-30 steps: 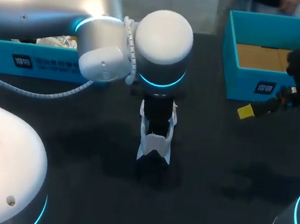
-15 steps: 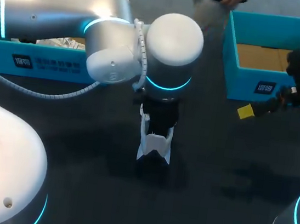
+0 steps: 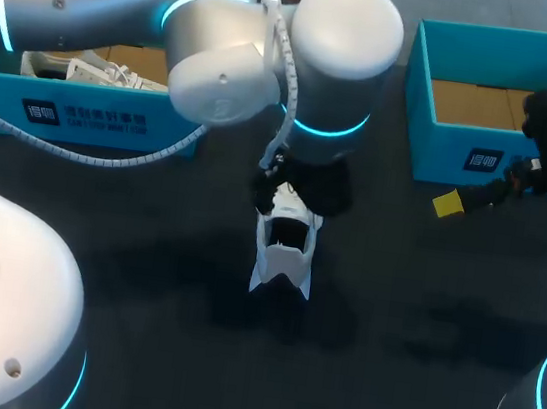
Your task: Take the shoe out of the shoebox, open the shoe tongue, remove and reinsert the insole, then place the shoe into the shoebox
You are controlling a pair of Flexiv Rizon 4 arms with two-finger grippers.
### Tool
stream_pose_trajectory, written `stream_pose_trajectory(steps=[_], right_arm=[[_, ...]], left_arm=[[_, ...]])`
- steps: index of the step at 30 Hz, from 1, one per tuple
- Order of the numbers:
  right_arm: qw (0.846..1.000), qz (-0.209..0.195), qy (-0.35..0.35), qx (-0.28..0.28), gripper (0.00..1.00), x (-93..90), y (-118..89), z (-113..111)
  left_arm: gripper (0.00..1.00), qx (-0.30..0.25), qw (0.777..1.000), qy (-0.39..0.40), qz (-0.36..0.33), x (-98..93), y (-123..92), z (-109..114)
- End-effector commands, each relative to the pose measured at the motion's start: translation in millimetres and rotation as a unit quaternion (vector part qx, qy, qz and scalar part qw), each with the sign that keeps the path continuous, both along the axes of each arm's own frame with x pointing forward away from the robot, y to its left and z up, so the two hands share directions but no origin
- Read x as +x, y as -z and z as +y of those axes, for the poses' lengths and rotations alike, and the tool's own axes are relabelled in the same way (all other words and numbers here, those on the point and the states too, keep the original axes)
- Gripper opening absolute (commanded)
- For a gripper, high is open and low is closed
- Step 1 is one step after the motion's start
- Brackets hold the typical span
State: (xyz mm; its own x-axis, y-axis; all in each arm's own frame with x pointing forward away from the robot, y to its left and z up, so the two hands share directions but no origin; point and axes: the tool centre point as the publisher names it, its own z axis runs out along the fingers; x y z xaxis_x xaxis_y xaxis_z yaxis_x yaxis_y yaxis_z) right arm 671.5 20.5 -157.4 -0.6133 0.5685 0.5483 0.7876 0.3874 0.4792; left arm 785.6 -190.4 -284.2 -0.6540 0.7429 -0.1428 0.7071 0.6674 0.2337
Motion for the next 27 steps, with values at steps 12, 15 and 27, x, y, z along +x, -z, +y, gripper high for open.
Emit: stream_pose_trajectory(steps=[12,15,27], right_arm=[[1.000,0.001,0.000,-0.001,1.00,0.4,0,1],[1.000,0.001,0.000,-0.001,1.00,0.4,0,1],[1.000,0.001,0.000,-0.001,1.00,0.4,0,1]], left_arm=[[1.00,-0.013,1.000,-0.014,0.002,-1.0,-3,6],[1.00,-0.013,1.000,-0.014,0.002,-1.0,-3,6],[1.00,-0.074,0.955,-0.287,0.001,-16.7,-12,36]])
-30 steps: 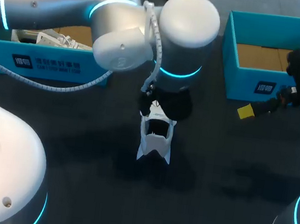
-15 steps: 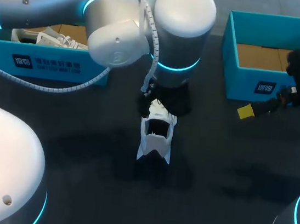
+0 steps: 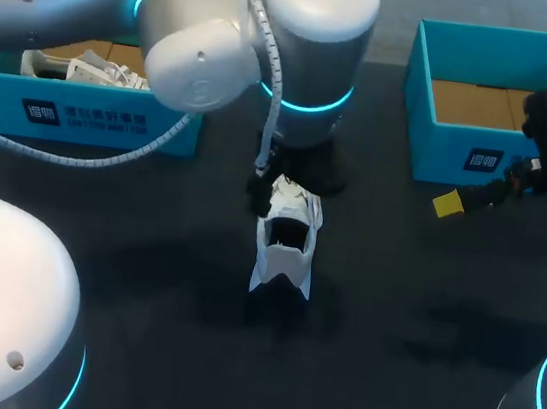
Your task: Take the shoe out of the shoebox, open the shoe tongue, remove and reinsert the insole, then place the shoe into the shoebox
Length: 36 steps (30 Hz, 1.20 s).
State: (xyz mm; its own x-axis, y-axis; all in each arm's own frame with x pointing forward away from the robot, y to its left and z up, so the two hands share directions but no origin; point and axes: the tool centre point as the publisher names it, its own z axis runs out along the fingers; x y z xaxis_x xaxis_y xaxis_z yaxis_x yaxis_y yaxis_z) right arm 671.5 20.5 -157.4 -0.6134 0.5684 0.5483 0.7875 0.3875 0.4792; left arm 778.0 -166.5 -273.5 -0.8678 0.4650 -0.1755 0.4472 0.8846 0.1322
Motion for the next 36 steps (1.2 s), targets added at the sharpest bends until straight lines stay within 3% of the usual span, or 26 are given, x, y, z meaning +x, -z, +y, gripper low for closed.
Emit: stream_pose_trajectory(steps=[1,6,12,16,19,25,29,36], right_arm=[[1.000,0.001,0.001,-0.001,1.00,0.4,0,1],[1.000,0.001,0.001,-0.001,1.00,0.4,0,1],[1.000,0.001,0.001,-0.001,1.00,0.4,0,1],[1.000,0.001,0.001,-0.001,1.00,0.4,0,1],[1.000,0.001,0.001,-0.001,1.00,0.4,0,1],[1.000,0.001,0.001,-0.001,1.00,0.4,0,1],[1.000,0.001,0.001,-0.001,1.00,0.4,0,1],[1.000,0.001,0.001,-0.001,1.00,0.4,0,1]], left_arm=[[1.00,-0.021,0.991,-0.135,-0.013,-11.5,-1,14],[1.00,-0.019,0.981,-0.190,-0.024,-28.5,4,12],[0.95,-0.046,0.981,-0.189,0.011,-48.3,13,3],[0.83,-0.044,0.982,-0.180,0.019,-59.6,23,-7],[0.58,-0.037,0.983,-0.181,0.023,-66.8,32,-12],[0.55,-0.032,0.981,-0.188,0.031,-73.6,52,-19],[0.62,-0.040,0.979,-0.197,0.039,-75.4,65,-21],[0.64,-0.044,0.976,-0.205,0.051,-72.0,85,-24]])
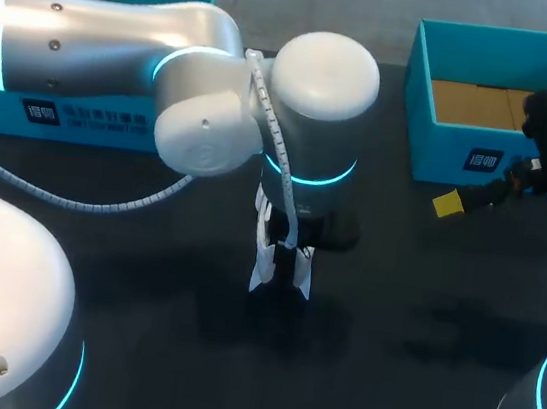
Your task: Take the shoe out of the shoebox, open the shoe tongue, remove and reinsert the insole, then place the shoe into the shoebox
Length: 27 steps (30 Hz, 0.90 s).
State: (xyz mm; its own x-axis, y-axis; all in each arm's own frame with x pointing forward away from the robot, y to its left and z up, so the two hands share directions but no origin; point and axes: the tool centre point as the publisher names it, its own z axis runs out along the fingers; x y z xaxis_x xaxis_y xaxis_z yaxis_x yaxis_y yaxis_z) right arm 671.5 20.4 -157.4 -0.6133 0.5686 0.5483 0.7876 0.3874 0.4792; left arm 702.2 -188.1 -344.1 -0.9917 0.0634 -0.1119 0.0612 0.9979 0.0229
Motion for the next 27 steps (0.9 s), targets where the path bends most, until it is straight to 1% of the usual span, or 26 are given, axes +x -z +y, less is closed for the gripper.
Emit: stream_pose_trajectory(steps=[1,9,11,15,16,18,19,22,27], right_arm=[[1.000,0.001,0.000,-0.001,1.00,0.4,0,1],[1.000,0.001,0.000,-0.001,1.00,0.4,0,1],[1.000,0.001,0.000,-0.001,1.00,0.4,0,1],[1.000,0.001,0.000,-0.001,1.00,0.4,0,1],[1.000,0.001,0.000,-0.001,1.00,0.4,0,1],[1.000,0.001,0.000,-0.001,1.00,0.4,0,1],[1.000,0.001,0.000,-0.001,1.00,0.4,0,1],[1.000,0.001,0.000,-0.001,1.00,0.4,0,1],[1.000,0.001,0.000,-0.001,1.00,0.4,0,1]], left_arm=[[0.62,-0.001,1.000,0.000,0.008,4.3,16,-3],[0.62,0.002,1.000,0.000,0.021,5.1,30,1],[0.64,0.000,1.000,-0.001,0.026,4.5,32,2],[0.63,-0.001,0.999,-0.001,0.039,3.1,38,4],[0.62,-0.002,0.999,-0.001,0.040,3.3,38,5],[0.65,-0.003,0.999,-0.001,0.039,2.5,35,6],[0.65,-0.004,0.999,0.000,0.038,1.8,34,7],[0.64,-0.005,0.999,0.002,0.041,0.4,33,6],[0.61,-0.008,0.998,0.004,0.055,-2.1,43,5]])
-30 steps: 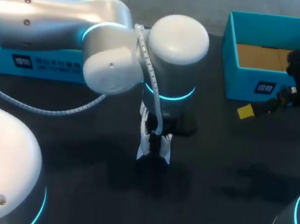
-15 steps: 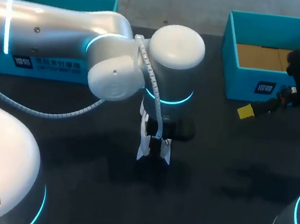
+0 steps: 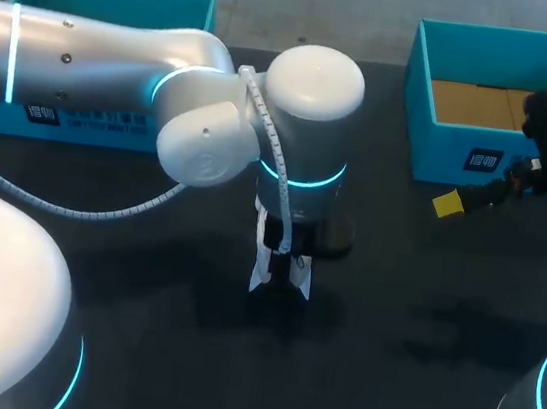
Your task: Take the shoe out of the shoebox, open the shoe tongue, remove and reinsert the insole, then place the shoe into the shoebox
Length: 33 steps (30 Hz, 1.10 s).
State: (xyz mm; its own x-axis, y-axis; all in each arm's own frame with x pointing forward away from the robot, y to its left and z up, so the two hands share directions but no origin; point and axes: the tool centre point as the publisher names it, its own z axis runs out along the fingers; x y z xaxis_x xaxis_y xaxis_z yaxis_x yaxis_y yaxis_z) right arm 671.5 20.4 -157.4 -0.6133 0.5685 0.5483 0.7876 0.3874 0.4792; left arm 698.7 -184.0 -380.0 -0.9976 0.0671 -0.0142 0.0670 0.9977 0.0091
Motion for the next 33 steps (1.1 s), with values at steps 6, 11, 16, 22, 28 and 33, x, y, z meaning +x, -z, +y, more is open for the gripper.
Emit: stream_pose_trajectory(steps=[6,11,16,22,28,33], right_arm=[[1.000,0.001,0.000,-0.001,1.00,0.5,0,1],[1.000,0.001,0.000,-0.001,1.00,0.5,0,1],[1.000,0.001,0.000,-0.001,1.00,0.5,0,1],[1.000,0.001,0.000,-0.001,1.00,0.5,0,1],[1.000,0.001,0.000,-0.001,1.00,0.5,0,1],[1.000,0.001,0.000,-0.001,1.00,0.5,0,1]], left_arm=[[0.45,-0.001,1.000,0.001,0.009,-0.6,11,1],[0.13,-0.002,1.000,0.002,0.013,-4.9,12,2],[0.00,-0.009,1.000,0.006,0.024,-9.8,11,1],[0.00,-0.001,1.000,0.003,0.028,-20.2,-4,1],[0.00,0.015,0.999,-0.012,0.031,-27.0,-41,6],[0.00,0.021,0.998,-0.034,0.057,-28.0,-66,12]])
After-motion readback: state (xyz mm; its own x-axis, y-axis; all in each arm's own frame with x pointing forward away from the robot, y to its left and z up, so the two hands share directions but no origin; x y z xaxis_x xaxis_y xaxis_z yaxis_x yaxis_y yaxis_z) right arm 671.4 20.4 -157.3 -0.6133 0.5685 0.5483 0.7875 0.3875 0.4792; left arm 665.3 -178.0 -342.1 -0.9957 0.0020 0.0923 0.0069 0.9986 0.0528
